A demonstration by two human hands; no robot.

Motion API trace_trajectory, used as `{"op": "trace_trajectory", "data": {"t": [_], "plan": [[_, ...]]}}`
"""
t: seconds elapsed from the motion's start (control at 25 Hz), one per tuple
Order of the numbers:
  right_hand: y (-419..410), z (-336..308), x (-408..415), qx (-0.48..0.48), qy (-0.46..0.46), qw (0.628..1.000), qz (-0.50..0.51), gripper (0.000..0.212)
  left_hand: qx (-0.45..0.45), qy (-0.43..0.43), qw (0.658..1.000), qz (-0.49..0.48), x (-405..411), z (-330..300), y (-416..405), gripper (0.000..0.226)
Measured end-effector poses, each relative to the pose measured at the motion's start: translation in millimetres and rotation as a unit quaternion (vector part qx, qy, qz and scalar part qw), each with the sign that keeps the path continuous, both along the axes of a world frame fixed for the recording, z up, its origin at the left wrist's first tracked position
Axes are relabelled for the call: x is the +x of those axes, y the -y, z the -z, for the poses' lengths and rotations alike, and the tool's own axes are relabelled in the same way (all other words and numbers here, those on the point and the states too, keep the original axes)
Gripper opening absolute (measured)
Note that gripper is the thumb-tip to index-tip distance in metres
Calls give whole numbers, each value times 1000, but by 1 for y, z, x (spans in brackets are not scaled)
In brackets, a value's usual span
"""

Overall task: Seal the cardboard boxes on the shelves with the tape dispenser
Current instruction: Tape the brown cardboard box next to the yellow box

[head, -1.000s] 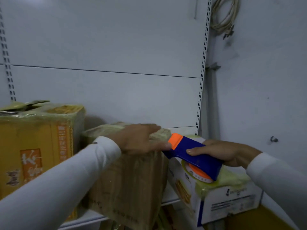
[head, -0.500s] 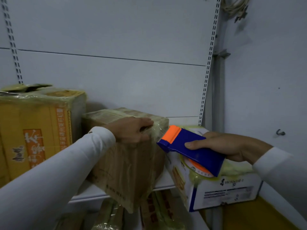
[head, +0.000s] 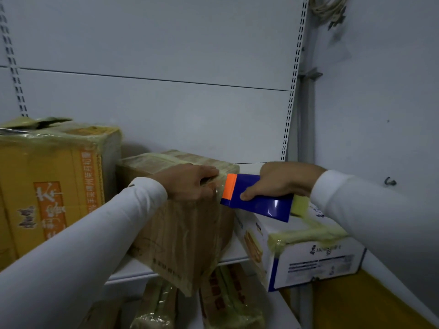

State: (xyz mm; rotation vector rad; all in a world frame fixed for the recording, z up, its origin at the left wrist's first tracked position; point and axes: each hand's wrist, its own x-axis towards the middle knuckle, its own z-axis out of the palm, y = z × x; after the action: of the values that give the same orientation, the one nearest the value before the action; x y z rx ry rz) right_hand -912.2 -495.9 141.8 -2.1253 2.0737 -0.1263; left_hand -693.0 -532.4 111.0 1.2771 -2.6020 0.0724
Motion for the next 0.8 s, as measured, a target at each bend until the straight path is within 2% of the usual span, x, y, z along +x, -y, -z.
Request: {"op": "trace_trajectory", "data": {"t": [0.08,0.12,0.28,0.4,0.48,0.6,0.72,0.8], "plan": [[2,11,1,-11,-92,996,4,44,3,-8,1000,-2,7,-2,-2,63],[2,21,-5,-10,-102,995,14,43,4,-7,1000,-1,11,-3,-3,67],[-2,31,-31,-32,-7,999,18,51,27,16,999,13,16,-8,-5,77],[-11,29,-43,-44,46,998,-5,56,48,73,996,-12,17,-16,2,68],[-18,28,-51,-53,99,993,-24,58,68,76,995,-7,27,-19,6,60],[-30,23,-59,-54,156,985,-50,64,74,62,995,9,35,-16,6,66],[-34,20,-57,-68,165,980,-85,60,-40,-7,999,-35,22,-6,8,57],[-35,21,-55,-81,153,979,-109,54,-123,0,988,-99,9,4,11,67]]}}
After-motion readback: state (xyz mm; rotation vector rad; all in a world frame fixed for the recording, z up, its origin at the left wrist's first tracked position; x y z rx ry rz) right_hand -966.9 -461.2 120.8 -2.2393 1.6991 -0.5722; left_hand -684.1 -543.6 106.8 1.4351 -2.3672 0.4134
